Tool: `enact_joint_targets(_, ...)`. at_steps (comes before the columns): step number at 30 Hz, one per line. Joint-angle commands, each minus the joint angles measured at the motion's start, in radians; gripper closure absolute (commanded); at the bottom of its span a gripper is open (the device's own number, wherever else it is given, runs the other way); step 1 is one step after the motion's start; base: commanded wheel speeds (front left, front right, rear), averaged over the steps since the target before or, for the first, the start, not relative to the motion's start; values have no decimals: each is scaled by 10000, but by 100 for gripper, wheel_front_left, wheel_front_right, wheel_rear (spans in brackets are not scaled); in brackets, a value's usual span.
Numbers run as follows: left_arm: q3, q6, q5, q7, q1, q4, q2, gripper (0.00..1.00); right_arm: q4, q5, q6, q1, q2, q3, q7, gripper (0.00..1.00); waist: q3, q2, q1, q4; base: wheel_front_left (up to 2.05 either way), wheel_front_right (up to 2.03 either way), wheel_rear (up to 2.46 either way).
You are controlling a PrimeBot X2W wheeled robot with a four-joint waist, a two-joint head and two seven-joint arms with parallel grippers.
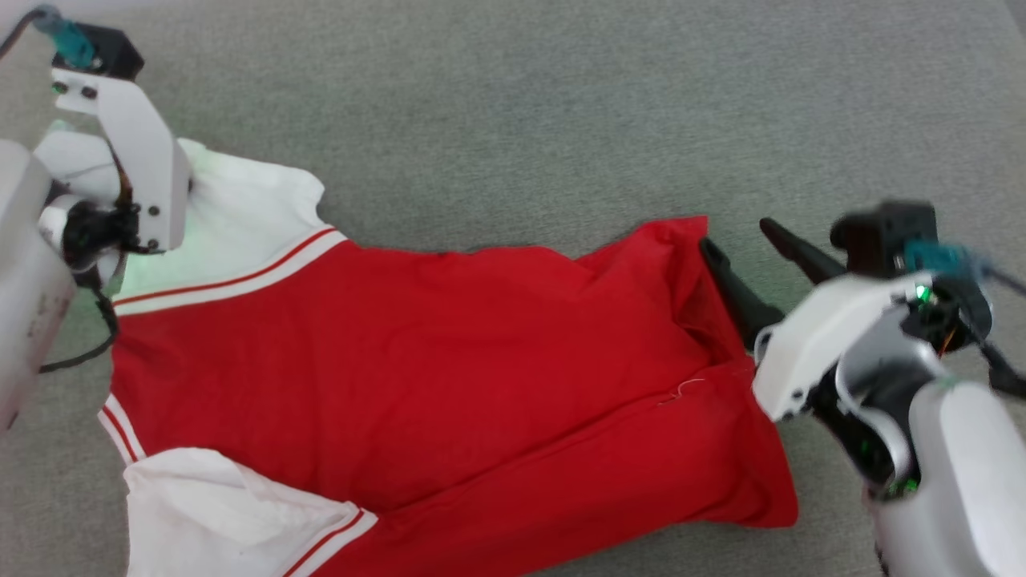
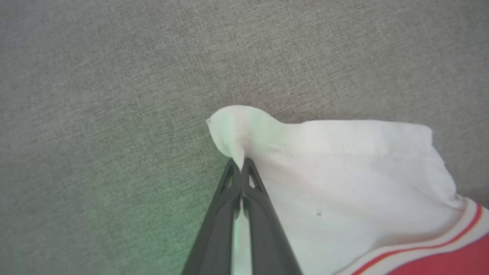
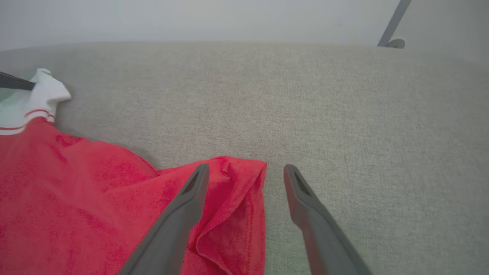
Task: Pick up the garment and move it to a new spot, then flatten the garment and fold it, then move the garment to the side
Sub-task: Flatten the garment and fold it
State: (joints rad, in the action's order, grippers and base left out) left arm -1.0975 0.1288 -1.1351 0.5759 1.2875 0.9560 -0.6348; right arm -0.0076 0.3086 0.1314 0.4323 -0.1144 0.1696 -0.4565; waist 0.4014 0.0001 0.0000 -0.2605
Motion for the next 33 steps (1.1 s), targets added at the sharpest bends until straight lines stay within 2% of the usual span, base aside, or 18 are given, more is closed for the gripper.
enact_joint_targets(1, -49, 15, -6, -49, 45, -18, 65, 100, 106, -9, -17, 168, -81, -5, -162, 0, 53, -1, 0, 77, 0, 0, 0)
enact_joint_targets(14, -343, 20, -207, -281, 429, -322, 283, 100, 2986, 688, -17, 2295, -64, -39, -3706, 0, 262, -1, 0, 581, 0, 0, 0)
enact_joint_targets(15, -362, 20, -236, -309, 436, -337, 311, 100, 3147, 773, -17, 2388, -120, 79, -3985, 67, 264, -1, 0, 615, 0, 0, 0)
enact_joint_targets(16, -379, 18, -282, -343, 442, -339, 322, 100, 3304, 817, -17, 2442, -181, 179, -4229, 100, 264, -1, 0, 640, 0, 0, 0)
enact_joint_targets(25, -431, 21, -560, -907, 545, -581, 441, 100, 3403, 980, -17, 2823, -504, 51, -4486, 100, -116, -1, 0, 1019, 0, 0, 0)
enact_joint_targets(33, -674, 19, -841, -1152, 631, -1564, 164, 100, 2759, 1181, -17, 2274, -1189, 229, -4237, 100, -908, -1, 0, 1588, 0, 0, 0)
